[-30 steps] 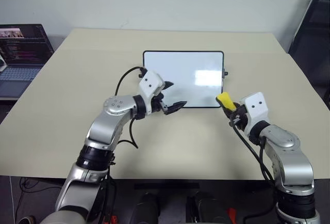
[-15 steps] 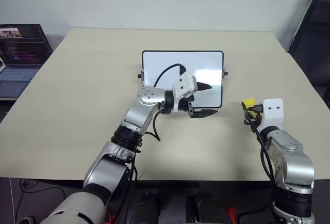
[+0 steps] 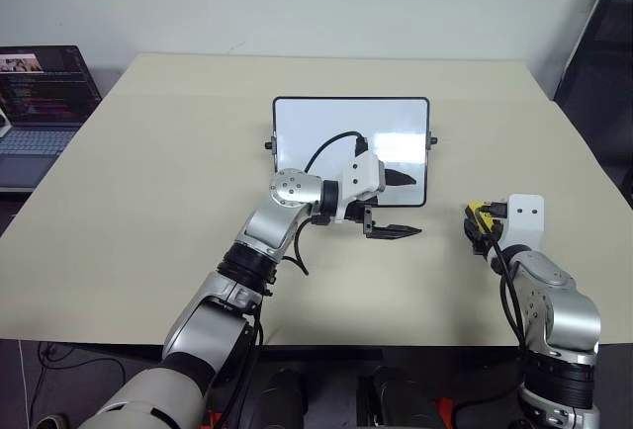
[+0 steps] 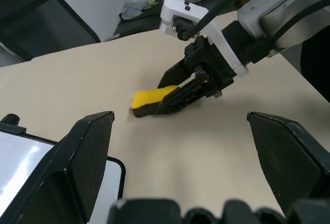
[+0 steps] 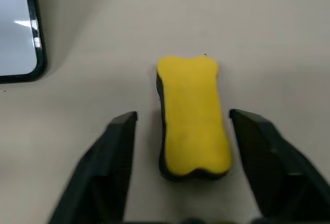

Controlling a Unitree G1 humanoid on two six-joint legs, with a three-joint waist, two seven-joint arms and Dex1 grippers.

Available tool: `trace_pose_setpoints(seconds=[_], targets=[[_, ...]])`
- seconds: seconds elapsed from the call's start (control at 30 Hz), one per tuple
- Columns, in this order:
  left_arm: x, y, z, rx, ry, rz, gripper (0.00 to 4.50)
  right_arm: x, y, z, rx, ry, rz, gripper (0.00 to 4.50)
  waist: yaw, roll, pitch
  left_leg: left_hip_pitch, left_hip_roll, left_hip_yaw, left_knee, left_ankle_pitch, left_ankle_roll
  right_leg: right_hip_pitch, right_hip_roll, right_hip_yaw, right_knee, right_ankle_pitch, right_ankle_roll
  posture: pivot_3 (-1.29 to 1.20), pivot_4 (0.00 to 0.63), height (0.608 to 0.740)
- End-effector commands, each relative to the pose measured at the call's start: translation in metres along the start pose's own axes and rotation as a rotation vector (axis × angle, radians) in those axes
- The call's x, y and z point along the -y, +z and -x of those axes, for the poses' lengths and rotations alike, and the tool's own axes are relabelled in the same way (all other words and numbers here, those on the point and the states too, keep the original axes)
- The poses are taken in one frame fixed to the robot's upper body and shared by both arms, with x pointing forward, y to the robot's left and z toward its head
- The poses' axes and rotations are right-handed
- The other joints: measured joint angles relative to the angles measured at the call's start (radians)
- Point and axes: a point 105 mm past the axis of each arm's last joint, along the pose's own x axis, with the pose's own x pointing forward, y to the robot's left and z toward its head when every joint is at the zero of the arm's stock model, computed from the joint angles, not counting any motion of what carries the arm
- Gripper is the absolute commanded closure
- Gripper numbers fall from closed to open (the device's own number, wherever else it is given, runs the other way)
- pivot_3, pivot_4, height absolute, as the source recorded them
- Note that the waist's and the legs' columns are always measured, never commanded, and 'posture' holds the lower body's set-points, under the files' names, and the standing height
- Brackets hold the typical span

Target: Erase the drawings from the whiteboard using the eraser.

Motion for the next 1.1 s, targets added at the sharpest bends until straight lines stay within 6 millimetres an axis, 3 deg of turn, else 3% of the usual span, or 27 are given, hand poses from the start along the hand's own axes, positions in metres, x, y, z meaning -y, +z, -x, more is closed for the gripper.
trace_pose_setpoints(seconds=[0.03, 0.23, 0.37, 0.47, 0.57, 0.67, 0.77, 0.93, 1.1], targets=[[-0.002, 0.012, -0.001, 0.030, 0.021, -0.049, 0.00, 0.006, 0.017, 0.000, 0.062, -0.005, -0.003, 0.04, 0.000, 0.000, 0.000, 0.000, 0.000, 0.000, 0.000, 0.000, 0.000, 0.000, 0.000, 0.000, 0.000, 0.000, 0.000, 0.00, 0.150, 0.740], [-0.003, 0.010, 0.002, 0.023, 0.054, -0.045, 0.00, -0.001, 0.026, 0.000, 0.105, 0.024, 0.001, 0.04, 0.000, 0.000, 0.000, 0.000, 0.000, 0.000, 0.000, 0.000, 0.000, 0.000, 0.000, 0.000, 0.000, 0.000, 0.000, 0.00, 0.150, 0.740], [-0.014, 0.006, 0.015, 0.003, 0.159, -0.026, 0.00, -0.018, 0.062, 0.013, 0.295, 0.077, 0.084, 0.04, -0.003, 0.000, 0.000, 0.000, 0.000, -0.001, 0.000, 0.000, 0.000, 0.000, 0.000, 0.001, 0.000, 0.000, 0.000, 0.00, 0.150, 0.740], [-0.031, 0.003, 0.040, -0.004, 0.366, 0.022, 0.00, -0.030, 0.077, 0.028, 0.400, 0.120, 0.167, 0.04, -0.007, 0.000, 0.000, 0.000, 0.000, -0.001, 0.000, 0.000, 0.000, 0.000, 0.000, 0.000, 0.000, 0.000, 0.000, 0.00, 0.150, 0.740], [-0.028, -0.003, 0.095, 0.020, 0.662, 0.181, 0.00, -0.059, 0.075, 0.041, 0.461, 0.226, 0.205, 0.04, -0.019, 0.001, -0.001, 0.000, 0.002, -0.002, 0.000, 0.000, 0.000, 0.000, 0.000, 0.001, 0.000, 0.000, 0.000, 0.00, 0.150, 0.740], [-0.018, -0.007, 0.125, -0.002, 0.862, 0.224, 0.00, -0.071, 0.074, 0.043, 0.524, 0.262, 0.190, 0.04, -0.020, 0.001, 0.000, 0.000, 0.004, -0.003, -0.001, -0.001, 0.000, 0.000, -0.002, 0.003, -0.001, 0.000, 0.000, 0.00, 0.150, 0.740], [-0.008, -0.019, 0.159, -0.059, 1.110, 0.239, 0.00, -0.074, 0.059, 0.040, 0.533, 0.282, 0.176, 0.04, -0.008, 0.000, -0.001, 0.000, 0.003, -0.004, 0.001, 0.000, 0.000, 0.001, -0.003, 0.002, 0.000, 0.000, 0.000, 0.00, 0.150, 0.740], [0.014, -0.036, 0.170, -0.132, 1.277, 0.285, 0.00, -0.066, 0.041, 0.047, 0.548, 0.327, 0.173, 0.04, 0.013, 0.000, -0.001, 0.001, -0.001, -0.004, 0.002, 0.000, 0.000, 0.005, -0.003, 0.002, -0.005, 0.002, 0.003, 0.00, 0.150, 0.740], [0.031, -0.053, 0.166, -0.218, 1.287, 0.308, 0.00, -0.050, 0.026, 0.058, 0.533, 0.287, 0.098, 0.04, 0.011, 0.000, -0.001, 0.002, 0.001, -0.004, 0.001, 0.000, 0.000, 0.005, -0.003, 0.002, -0.006, 0.002, 0.003, 0.00, 0.150, 0.740]])
